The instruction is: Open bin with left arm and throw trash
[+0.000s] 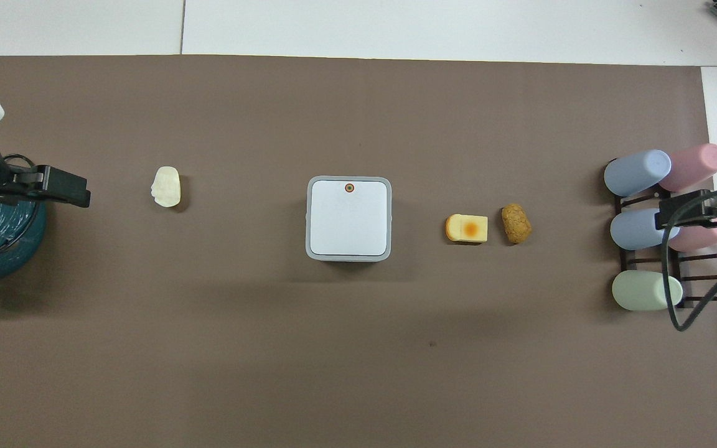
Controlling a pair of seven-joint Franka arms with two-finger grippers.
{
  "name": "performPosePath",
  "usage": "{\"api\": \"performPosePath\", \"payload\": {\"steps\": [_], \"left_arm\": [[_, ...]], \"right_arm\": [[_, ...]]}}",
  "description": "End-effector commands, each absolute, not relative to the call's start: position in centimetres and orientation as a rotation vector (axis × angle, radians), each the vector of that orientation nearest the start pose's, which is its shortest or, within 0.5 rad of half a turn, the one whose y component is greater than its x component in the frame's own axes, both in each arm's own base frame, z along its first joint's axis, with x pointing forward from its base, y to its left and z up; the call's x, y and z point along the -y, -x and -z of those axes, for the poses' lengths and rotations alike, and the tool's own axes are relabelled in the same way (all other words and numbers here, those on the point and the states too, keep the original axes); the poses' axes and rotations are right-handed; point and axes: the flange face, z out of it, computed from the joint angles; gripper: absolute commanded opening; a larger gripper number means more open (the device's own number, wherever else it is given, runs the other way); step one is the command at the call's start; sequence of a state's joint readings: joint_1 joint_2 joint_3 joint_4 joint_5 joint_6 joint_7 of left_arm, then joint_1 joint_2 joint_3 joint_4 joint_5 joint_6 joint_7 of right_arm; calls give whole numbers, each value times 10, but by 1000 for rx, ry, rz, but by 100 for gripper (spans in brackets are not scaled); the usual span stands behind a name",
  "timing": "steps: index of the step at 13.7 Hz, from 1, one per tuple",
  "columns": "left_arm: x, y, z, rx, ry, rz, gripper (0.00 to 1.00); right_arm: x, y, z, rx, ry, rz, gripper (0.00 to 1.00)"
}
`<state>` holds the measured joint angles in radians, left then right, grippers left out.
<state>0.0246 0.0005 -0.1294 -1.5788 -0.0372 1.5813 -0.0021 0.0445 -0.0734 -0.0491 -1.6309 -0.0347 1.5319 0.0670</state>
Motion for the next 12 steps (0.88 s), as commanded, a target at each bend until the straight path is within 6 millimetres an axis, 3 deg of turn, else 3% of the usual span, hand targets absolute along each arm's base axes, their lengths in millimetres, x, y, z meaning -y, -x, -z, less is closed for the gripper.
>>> {"api": "performPosePath", "payload": {"steps": [1,2,3,5,7,9,12], "left_arm": [[88,-542,-621,-171,3184,24,100],[112,-539,-619,-125,3187,15,100],[123,-538,-617,-83,3190,7,99],[150,-532,-611,-114,3193,-15,53],[175,-528,-604,20,3200,-2,1],[210,-523,-589,132,3218,65,0],[236,-533,-564,341,3318,22,0]], "right_arm": [[10,-524,-626,-77,3173,-2,100],[7,-526,-613,-36,3173,0,100],[6,-530,-600,-5,3168,26,100],[-1,-536,-567,43,3135,96,100],[-16,-546,-534,157,3131,116,100],[-19,-559,-505,257,3117,97,100],[-31,-576,-441,445,3065,74,100]]}}
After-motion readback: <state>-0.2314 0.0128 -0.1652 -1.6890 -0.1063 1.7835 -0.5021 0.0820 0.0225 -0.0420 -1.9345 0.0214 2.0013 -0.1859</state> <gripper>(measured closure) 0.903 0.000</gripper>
